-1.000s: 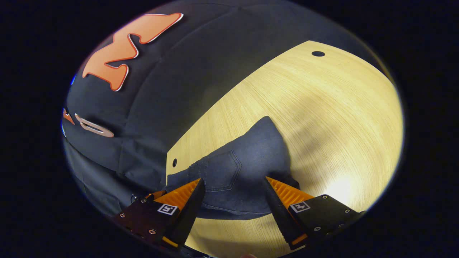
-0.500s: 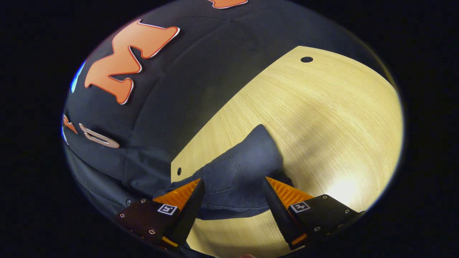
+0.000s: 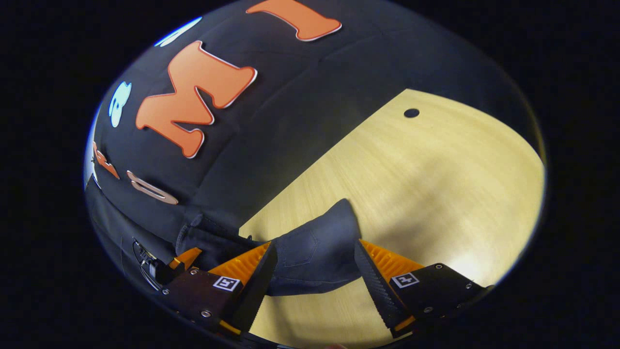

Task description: Grasp the waist and the cuffs of the jeans and fold them to make the two legs overlap; first hold the waist and fold one-third of the jeans toward the cuffs, then hold the cuffs and fold the remaining one-third in the same direction to finish folding.

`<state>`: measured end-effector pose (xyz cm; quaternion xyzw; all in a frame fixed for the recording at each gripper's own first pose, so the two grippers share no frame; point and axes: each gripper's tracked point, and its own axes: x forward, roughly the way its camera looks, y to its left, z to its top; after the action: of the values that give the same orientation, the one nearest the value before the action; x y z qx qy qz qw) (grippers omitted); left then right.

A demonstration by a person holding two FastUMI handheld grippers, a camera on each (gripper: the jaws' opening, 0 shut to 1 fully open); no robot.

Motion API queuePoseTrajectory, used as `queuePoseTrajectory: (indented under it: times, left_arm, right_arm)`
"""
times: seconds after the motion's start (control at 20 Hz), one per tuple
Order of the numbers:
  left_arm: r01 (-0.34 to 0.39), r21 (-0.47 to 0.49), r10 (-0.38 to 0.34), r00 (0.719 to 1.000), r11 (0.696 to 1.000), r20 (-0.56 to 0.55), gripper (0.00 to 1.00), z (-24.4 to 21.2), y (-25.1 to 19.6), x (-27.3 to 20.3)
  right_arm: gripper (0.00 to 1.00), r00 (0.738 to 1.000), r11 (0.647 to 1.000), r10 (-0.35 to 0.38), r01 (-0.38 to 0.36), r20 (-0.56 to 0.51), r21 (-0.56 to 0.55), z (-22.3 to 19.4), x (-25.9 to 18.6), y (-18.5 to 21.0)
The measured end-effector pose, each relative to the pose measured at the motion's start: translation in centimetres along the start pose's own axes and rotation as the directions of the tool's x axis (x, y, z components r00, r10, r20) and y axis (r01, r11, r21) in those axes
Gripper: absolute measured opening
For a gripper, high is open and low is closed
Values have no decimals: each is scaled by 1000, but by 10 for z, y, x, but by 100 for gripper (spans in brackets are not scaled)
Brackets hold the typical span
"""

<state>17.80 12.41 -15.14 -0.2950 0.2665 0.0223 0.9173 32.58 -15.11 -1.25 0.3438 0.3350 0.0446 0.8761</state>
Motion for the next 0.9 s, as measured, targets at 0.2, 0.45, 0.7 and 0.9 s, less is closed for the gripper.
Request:
queuePoseTrajectory:
  times: [0.2,0.45,0.7,0.9]
  left_arm:
    - [-26,86,29,999,996,-37,1,-60,-64,10]
    - [-88,314,121,989,946,-88,1,-150,-101,30]
    - [-170,579,283,953,797,-110,1,-243,-99,55]
    - [-197,645,362,923,739,-133,1,-284,-82,61]
  right_arm:
    - [98,999,1000,22,-23,33,11,29,-38,-23]
    - [97,999,1000,-17,19,46,-24,43,-66,-74]
    - [98,998,999,-44,45,41,-19,47,-81,-107]
    - [98,998,997,-57,59,40,-41,49,-93,-122]
